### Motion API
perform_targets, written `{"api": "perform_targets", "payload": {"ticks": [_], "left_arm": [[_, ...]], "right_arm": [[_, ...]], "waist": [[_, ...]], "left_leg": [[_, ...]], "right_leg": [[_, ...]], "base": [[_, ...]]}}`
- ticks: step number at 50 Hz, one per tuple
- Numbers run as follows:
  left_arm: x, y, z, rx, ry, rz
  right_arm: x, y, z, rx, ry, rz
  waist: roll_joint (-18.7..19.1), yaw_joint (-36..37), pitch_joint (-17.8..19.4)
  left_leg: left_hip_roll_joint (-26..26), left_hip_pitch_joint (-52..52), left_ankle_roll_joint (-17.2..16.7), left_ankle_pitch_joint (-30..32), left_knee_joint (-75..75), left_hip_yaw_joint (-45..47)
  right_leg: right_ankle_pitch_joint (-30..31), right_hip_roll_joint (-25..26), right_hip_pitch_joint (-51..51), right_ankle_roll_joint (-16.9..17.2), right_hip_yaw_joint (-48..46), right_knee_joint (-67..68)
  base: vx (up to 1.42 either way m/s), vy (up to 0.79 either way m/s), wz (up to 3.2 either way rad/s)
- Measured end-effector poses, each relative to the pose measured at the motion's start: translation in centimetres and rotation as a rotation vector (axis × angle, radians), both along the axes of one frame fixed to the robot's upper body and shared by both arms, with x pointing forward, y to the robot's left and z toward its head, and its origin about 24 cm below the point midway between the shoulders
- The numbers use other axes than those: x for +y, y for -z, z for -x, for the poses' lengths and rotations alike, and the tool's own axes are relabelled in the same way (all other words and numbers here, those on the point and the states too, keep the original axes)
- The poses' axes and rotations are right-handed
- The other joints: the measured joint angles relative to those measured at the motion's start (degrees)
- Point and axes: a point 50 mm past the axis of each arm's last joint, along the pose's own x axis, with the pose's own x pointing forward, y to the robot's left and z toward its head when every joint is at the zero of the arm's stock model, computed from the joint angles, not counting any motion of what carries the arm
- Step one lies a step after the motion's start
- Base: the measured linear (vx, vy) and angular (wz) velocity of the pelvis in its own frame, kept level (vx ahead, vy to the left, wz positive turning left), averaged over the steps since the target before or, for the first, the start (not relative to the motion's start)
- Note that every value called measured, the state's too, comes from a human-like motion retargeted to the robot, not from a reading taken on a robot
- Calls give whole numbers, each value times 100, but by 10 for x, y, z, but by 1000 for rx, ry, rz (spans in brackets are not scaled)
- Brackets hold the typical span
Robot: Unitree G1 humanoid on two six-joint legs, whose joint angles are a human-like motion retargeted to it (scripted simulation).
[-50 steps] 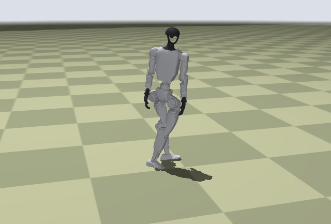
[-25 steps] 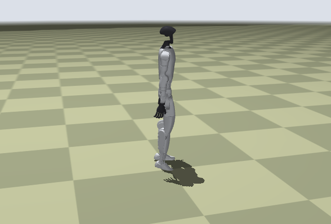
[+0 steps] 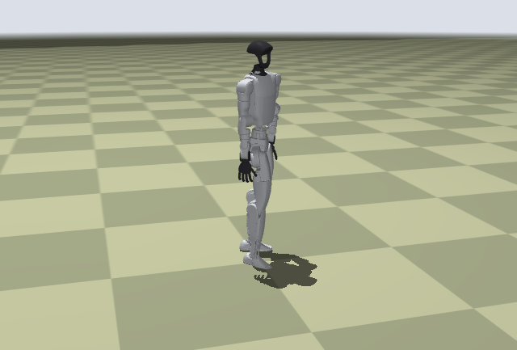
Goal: Upper body actions
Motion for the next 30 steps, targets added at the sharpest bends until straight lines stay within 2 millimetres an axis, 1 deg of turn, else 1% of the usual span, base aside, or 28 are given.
{"api": "perform_targets", "payload": {"ticks": [2,5,7,11,15,17,20,25,30], "left_arm": [[-9,-1,8,10,-17,27],[-13,0,8,6,-12,45],[-11,0,4,2,9,38],[-2,1,-7,-5,55,12],[0,2,-23,-46,49,-7],[-2,2,-28,-64,42,-4],[-3,2,-32,-81,43,-1],[1,2,-20,-54,66,-5],[1,-1,6,16,26,17]], "right_arm": [[2,-1,-13,-29,-26,-10],[5,-3,-28,-64,-35,-18],[4,-3,-28,-63,-17,-22],[-4,-2,-12,-25,28,-6],[-10,-1,4,6,46,22],[-11,-1,9,13,48,31],[-12,-1,11,18,42,33],[-6,-1,2,1,2,13],[4,-1,-13,-36,-69,-23]], "waist": [[90,-328,112],[135,-617,284],[84,-571,308],[-75,-34,147],[-223,453,10],[-250,533,16],[-258,508,67],[-266,384,122],[-280,344,113]], "left_leg": [[47,15,0,9,-7,15],[71,37,3,7,-13,58],[40,60,3,-6,-15,90],[-91,33,9,-25,-30,148],[-200,-66,18,-14,-40,124],[-214,-78,19,-6,-35,88],[-203,-65,13,0,-29,61],[-119,-1,-29,-49,-26,214],[47,93,-126,-140,-54,689]], "right_leg": [[19,40,7,7,16,-3],[47,54,-15,13,63,3],[62,24,-32,8,100,7],[64,-109,-156,6,181,57],[57,-231,-276,18,178,95],[62,-253,-267,26,146,89],[73,-256,-243,30,122,86],[103,-238,-313,36,288,136],[178,-152,-539,57,774,219]], "base": [[-1,4,-6],[-6,7,-14],[-3,1,-7],[0,-1,-2],[-3,-6,8],[-1,-7,15],[3,-10,5],[3,-19,-30],[-1,-29,-84]]}}
